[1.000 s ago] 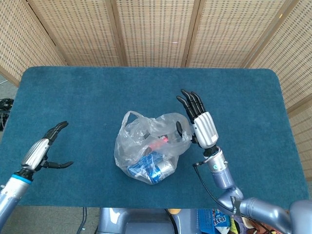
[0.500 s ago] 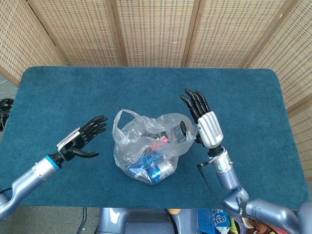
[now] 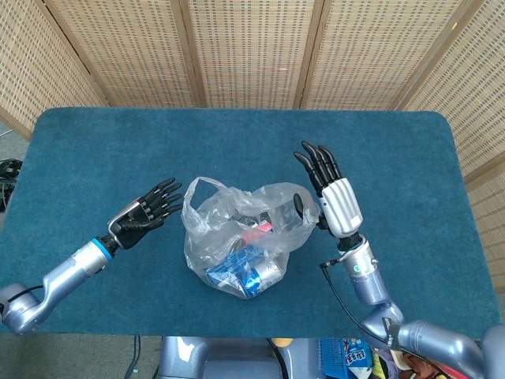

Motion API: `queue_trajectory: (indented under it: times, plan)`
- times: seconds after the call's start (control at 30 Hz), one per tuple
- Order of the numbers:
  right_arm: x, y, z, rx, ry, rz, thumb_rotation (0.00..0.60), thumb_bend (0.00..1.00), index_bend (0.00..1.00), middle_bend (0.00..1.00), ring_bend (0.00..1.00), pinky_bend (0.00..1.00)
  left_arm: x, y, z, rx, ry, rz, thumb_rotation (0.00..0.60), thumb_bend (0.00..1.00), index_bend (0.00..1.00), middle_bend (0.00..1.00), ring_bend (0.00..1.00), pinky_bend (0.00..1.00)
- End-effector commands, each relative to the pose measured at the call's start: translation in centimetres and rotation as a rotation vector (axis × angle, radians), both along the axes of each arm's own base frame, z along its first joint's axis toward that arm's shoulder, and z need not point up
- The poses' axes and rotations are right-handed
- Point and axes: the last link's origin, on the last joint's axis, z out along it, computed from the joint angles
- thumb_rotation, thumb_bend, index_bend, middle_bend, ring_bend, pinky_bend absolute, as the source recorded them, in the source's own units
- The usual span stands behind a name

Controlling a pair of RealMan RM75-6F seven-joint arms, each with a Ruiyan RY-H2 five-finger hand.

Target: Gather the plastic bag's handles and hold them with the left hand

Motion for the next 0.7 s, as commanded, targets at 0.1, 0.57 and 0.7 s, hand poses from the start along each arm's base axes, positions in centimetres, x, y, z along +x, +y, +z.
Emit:
queue_trajectory:
  times: [0.1, 0.57, 0.7]
  plan:
    - [0.1, 0.1, 0.0, -0.003, 0.005, 0.008, 0.600, 0.60, 0.00, 0.00, 0.00, 0.00, 0.9, 0.2, -1.0, -0.061, -0.034, -0.013, 0.600, 0.05, 0.04, 0.00, 0.01, 0.09]
    - [0.1, 0.2, 0.5, -0.012, 0.013, 0.012, 0.600, 0.60, 0.00, 0.00, 0.00, 0.00, 5.5, 1.2, -0.7, -0.169, -0.064, -0.140, 0.600, 0.00, 0.15, 0.11, 0.11, 0.16]
    - [0.0, 0.2, 0.5, -0.011, 0.016, 0.010, 0.600, 0.60, 0.00, 0.00, 0.00, 0.00, 6.3, 1.6, -0.6, -0.181, -0.087, -0.129, 0.600, 0.00, 0.15, 0.10, 0.11, 0.15]
